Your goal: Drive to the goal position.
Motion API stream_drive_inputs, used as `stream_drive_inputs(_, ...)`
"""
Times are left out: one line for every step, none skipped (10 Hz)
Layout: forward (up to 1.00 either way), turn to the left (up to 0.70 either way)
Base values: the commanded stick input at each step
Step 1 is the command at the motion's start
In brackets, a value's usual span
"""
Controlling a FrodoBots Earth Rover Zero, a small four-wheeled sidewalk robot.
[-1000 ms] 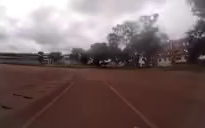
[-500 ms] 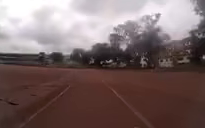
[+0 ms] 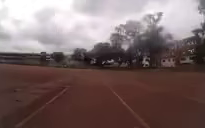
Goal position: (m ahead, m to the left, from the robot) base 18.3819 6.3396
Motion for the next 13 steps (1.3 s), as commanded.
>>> stream_drive_inputs(1.0,0.0)
stream_drive_inputs(1.0,0.0)
stream_drive_inputs(1.0,0.0)
stream_drive_inputs(1.0,0.0)
stream_drive_inputs(1.0,0.0)
stream_drive_inputs(1.0,0.0)
stream_drive_inputs(1.0,0.0)
stream_drive_inputs(1.0,0.0)
stream_drive_inputs(1.0,0.0)
stream_drive_inputs(1.0,0.0)
stream_drive_inputs(1.0,0.0)
stream_drive_inputs(1.0,0.0)
stream_drive_inputs(1.0,0.0)
